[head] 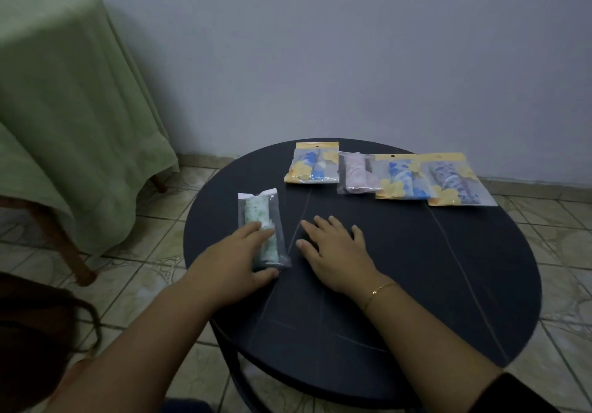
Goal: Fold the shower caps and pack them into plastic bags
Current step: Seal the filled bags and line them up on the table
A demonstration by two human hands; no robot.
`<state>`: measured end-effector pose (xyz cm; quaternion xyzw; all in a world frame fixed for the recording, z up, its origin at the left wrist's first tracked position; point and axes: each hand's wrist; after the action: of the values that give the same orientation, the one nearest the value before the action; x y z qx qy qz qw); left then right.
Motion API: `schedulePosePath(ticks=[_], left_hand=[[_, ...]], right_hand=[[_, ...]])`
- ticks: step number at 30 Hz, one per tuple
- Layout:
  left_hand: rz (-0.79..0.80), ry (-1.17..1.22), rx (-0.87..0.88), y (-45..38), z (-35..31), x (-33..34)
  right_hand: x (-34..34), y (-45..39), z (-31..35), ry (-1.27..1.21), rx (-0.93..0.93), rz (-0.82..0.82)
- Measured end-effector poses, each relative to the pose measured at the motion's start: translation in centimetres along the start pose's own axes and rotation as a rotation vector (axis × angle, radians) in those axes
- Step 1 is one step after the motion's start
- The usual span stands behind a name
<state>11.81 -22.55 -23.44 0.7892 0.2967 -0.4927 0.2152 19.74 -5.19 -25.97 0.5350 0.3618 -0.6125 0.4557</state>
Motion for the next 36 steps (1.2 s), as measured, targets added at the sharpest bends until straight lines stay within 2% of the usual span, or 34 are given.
schedulePosePath(ticks=[5, 8, 12, 17, 21, 25, 28, 32, 36], left_hand=[[-0.094, -0.102, -0.076, -3.6, 1.3, 0.2], [-0.139, -0.076, -0.137, -6.1, 1.7, 0.3], [-0.236, -0.056, -0.131, -8.8, 2.1, 0.9], [-0.375, 0.18, -0.159, -11.0, 2.5, 1.0], [-0.533, 0.348, -0.19, -11.6, 2.4, 0.7], [-0.67, 0.421, -0.096, -12.1, 2.3, 0.6], [-0.679, 0.426, -0.055, -12.7, 2.0, 0.7], [-0.602, 0.392, -0.008, -13.7, 0.9, 1.1], [-0.484, 0.273, 0.106, -15.1, -1.6, 1.9]], right_hand=[[0.3, -3.2, 0.3, 0.091, 0.017, -0.065], [0.4, -5.4, 0.6, 0.151, 0.003, -0.172], [0.5, -8.5, 0.6, 0.227, 0.023, -0.3], [0.6, -11.7, 0.1, 0.266, 0.148, -0.234], [0.7, -13.0, 0.6, 0.226, 0.115, -0.183], [1.1, -13.4, 1.6, 0.16, 0.024, -0.19], [1.2, -13.5, 2.0, 0.121, -0.073, -0.22], [1.0, -13.1, 1.6, 0.082, -0.16, -0.247], [-0.8, -11.9, -1.0, 0.037, -0.003, -0.381]])
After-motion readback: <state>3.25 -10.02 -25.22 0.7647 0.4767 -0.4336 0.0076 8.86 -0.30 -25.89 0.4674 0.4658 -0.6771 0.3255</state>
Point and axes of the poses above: each hand's wrist, its own y-axis away from the middle knuckle, its own x-axis out of the palm, z = x × y, and after that the axes turned 10 degrees about y, right-handed
